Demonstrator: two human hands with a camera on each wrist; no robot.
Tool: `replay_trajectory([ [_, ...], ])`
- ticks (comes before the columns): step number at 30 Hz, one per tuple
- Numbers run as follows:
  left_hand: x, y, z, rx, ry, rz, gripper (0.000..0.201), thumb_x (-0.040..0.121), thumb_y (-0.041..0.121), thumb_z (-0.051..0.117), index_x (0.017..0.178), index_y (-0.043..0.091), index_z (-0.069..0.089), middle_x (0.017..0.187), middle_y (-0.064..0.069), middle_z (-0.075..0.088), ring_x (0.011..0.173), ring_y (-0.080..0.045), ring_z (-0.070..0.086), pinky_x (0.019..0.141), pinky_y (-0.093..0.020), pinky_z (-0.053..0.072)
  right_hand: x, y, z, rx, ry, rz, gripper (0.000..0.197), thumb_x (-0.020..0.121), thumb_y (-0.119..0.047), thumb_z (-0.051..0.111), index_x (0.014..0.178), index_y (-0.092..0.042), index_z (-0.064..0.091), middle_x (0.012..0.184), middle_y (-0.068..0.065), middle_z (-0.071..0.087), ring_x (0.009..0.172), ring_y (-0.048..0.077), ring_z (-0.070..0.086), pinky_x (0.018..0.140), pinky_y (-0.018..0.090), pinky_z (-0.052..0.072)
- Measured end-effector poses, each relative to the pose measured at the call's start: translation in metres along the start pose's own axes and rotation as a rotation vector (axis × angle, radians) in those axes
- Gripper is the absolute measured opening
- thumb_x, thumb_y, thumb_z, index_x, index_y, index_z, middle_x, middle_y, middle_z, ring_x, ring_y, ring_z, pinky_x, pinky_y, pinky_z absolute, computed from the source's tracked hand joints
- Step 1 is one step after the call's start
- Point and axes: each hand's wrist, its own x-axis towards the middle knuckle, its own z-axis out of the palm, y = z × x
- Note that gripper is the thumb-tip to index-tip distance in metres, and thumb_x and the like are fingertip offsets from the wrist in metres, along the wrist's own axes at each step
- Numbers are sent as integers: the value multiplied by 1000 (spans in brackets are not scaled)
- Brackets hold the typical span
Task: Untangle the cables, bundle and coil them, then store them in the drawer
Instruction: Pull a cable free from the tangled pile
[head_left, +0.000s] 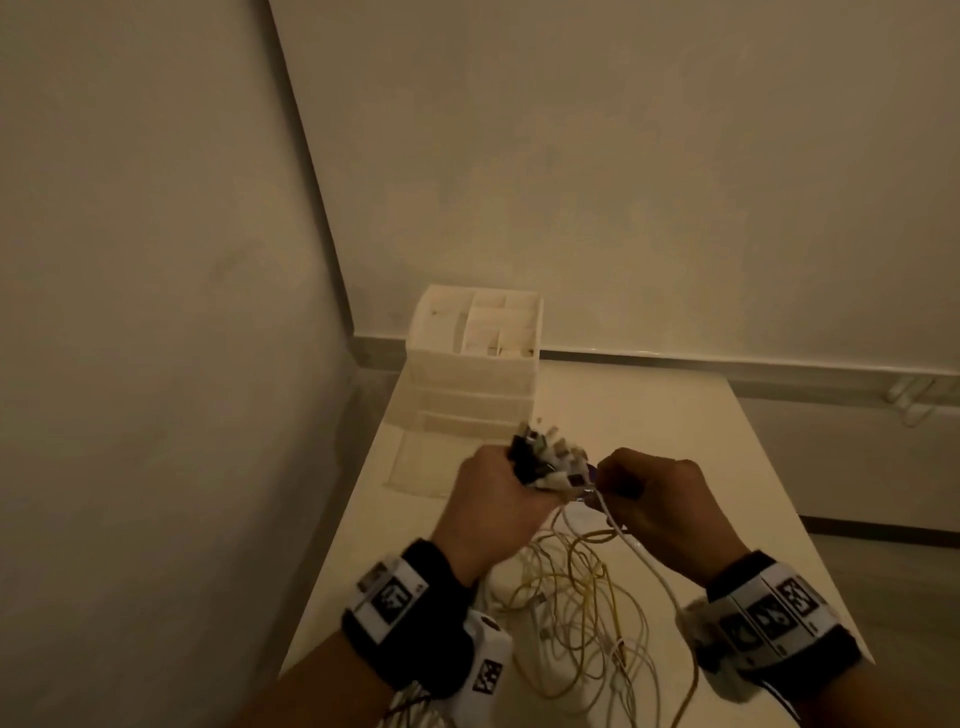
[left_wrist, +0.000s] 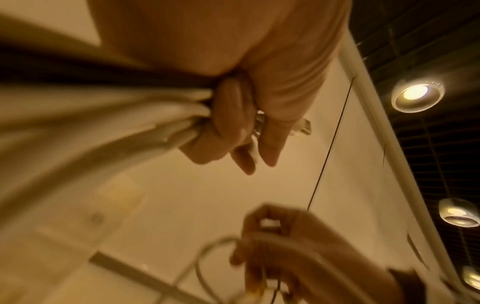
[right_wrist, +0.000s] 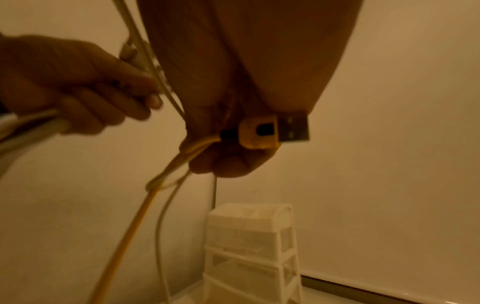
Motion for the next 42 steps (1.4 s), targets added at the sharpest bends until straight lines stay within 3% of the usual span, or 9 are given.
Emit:
replay_trajectory([
  [4, -5, -2, 31, -56, -25, -101, 15, 75, 38, 79, 70, 27, 71, 53, 12, 63, 53, 1, 60, 49, -18, 43, -4, -9, 6, -98, 143, -20, 17, 77, -3, 73, 85, -18, 67, 58, -21, 55, 56, -4, 59, 56, 6, 43],
  [10, -2, 5, 33, -273, -128, -318, 26, 82, 9, 70, 60, 21, 61, 36, 12, 40, 32, -3, 35, 41, -21, 29, -11, -6, 7, 12, 105, 159, 19, 79, -11, 76, 91, -20, 64, 64, -17, 64, 58, -5, 64, 57, 9, 50],
  [14, -1, -3, 7, -332, -103, -357, 39, 89, 7, 64, 53, 19, 54, 41, 6, 35, 32, -8, 29, 39, -18, 26, -18, 8, -6, 569, 239, 452, 4, 88, -7, 65, 86, -6, 68, 72, 14, 70, 63, 25, 69, 56, 34, 59],
  [16, -3, -7, -12, -376, -126, -333, 36, 92, 6, 60, 60, 18, 47, 44, 4, 30, 32, -7, 25, 37, -16, 24, -24, 19, -6, 778, 295, 635, 10, 93, -5, 58, 88, 3, 63, 76, 23, 63, 63, 32, 63, 46, 31, 51],
  [23, -6, -20, -34, -459, 15, -341, 40, 92, 0, 56, 59, 18, 41, 44, 5, 25, 32, -7, 17, 39, -15, 18, -25, 36, 5, 1443, 216, 810, 25, 94, -7, 48, 70, -6, 55, 69, 9, 52, 71, 27, 54, 72, 41, 49],
  [27, -14, -21, -39, -438, -6, -300, 36, 92, 1, 56, 62, 15, 42, 45, 4, 26, 34, -8, 18, 38, -16, 19, -29, 34, 5, 802, -78, 663, 22, 92, -21, 60, 81, -3, 66, 66, 7, 45, 62, 19, 42, 59, 34, 42],
  [33, -24, -15, -38, -361, -10, -257, 38, 92, 2, 56, 59, 17, 49, 45, 2, 27, 35, -9, 20, 39, -17, 21, -20, 29, 9, 969, 221, 726, 22, 98, -13, 51, 86, 3, 60, 74, 15, 58, 77, 32, 64, 74, 47, 58],
  [37, -26, -15, -47, -374, 17, -258, 34, 91, -2, 55, 62, 12, 47, 46, 0, 25, 36, -10, 19, 40, -18, 20, -22, 30, 17, 932, 338, 758, 19, 95, -11, 56, 91, 5, 65, 79, 14, 61, 67, 30, 57, 63, 41, 56],
  [42, -30, -14, -43, -274, 20, -230, 37, 90, 3, 59, 59, 21, 53, 44, 7, 35, 36, -8, 28, 42, -22, 27, -30, 43, 34, 191, 324, 585, 12, 88, -26, 66, 77, -23, 68, 99, 5, 60, 76, 16, 60, 65, 25, 45],
])
